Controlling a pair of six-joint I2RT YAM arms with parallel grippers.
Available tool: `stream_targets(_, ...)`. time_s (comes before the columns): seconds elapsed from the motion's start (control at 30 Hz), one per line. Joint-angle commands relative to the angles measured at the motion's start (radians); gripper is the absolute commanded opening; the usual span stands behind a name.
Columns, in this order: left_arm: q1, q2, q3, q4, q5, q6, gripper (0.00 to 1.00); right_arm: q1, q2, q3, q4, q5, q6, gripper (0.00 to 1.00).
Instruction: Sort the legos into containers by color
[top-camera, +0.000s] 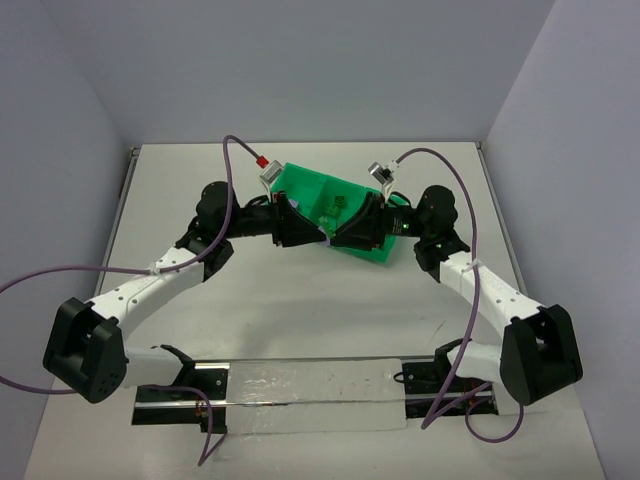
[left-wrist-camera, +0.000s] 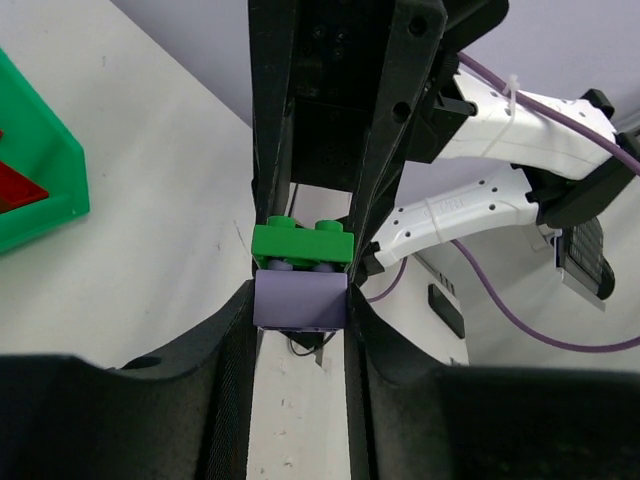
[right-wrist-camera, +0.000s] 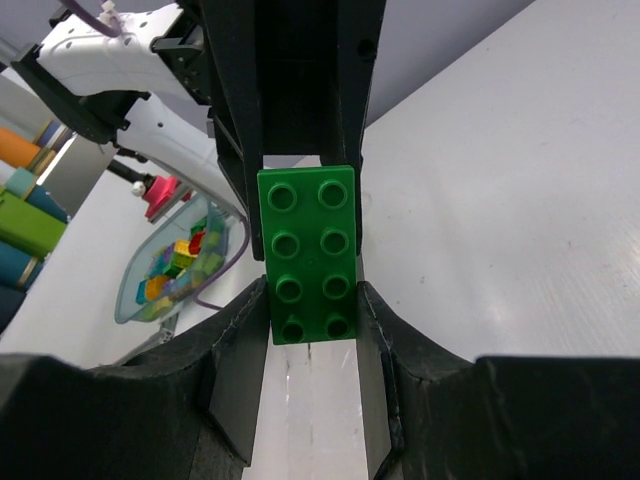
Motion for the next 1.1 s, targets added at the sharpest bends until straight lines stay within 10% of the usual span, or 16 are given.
stream_targets(0.0, 0.002, -0.025, 0.03, -0.114, -0.091, 0.081, 0.0, -0.034, -0.015, 0.015, 0.02, 0.052, 0.019, 0.0)
stream_targets(0.37, 0.102, -0.022, 0.0, -0.249, -0.299, 0.038, 0.0, -0.115, -0.077, 0.018, -0.178, 0.3, -0.067, 0.0)
stream_targets(0.67, 0.105, 0.398, 0.461, -0.735, -0.837, 0.067, 0.0, -0.112, -0.252, -0.022, -0.556, 0.727, -0.301, 0.0)
stream_targets(1.07, 0.14, 0.72, 0.769, -0.812, -0.943, 0.108, 0.0, -0.112, -0.349, -0.04, -0.674, 0.774, -0.401, 0.0)
